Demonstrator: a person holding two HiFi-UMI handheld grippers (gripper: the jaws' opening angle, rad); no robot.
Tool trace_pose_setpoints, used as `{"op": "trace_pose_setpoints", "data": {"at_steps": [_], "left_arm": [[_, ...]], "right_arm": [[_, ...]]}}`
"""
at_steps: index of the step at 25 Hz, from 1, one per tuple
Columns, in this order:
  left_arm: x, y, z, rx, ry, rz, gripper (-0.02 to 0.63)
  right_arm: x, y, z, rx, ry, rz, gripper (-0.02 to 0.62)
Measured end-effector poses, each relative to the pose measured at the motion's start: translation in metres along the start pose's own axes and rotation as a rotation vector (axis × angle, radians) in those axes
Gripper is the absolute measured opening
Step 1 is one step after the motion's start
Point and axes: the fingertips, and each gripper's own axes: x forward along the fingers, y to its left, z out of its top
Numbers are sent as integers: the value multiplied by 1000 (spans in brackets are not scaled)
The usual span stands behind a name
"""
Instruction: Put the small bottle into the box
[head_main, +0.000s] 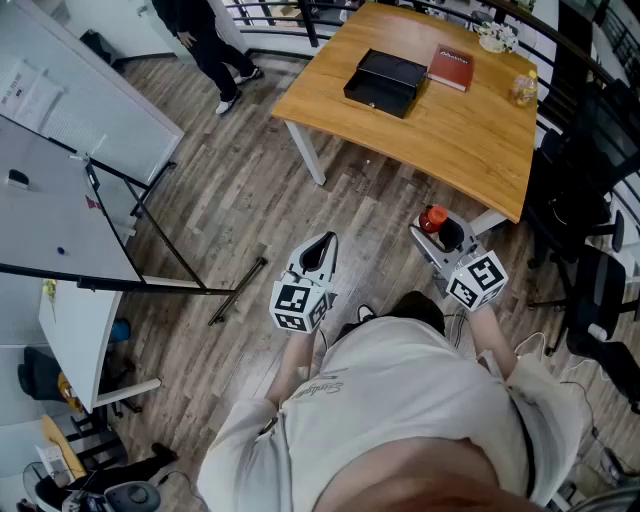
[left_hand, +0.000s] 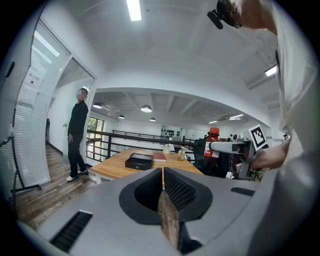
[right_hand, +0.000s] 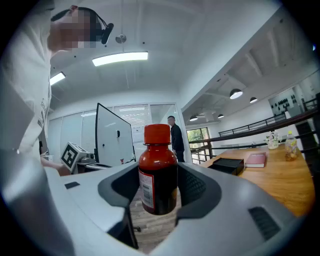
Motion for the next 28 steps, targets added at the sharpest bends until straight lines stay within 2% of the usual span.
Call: {"op": "trace_pose_setpoints", "data": {"at_steps": [8,15,19,25,28], "left_arm": [[-11,8,0,-38,-38,-19,20],[-2,7,-29,-115,0,-48,20],[14,13,-29,-105,3,-69,20],[40,31,-30,-145,18,-41,20],[46,52,-28,-141,54,-7,20]], "right_arm": [[4,17,-1,-18,21,-10,216],[-3,22,-9,4,57,-51,217],[5,9,-14,21,82,-64,216],[37,-6,-21,-1,117,-12,217],[62,-22,-30,31,114,2,217]]}}
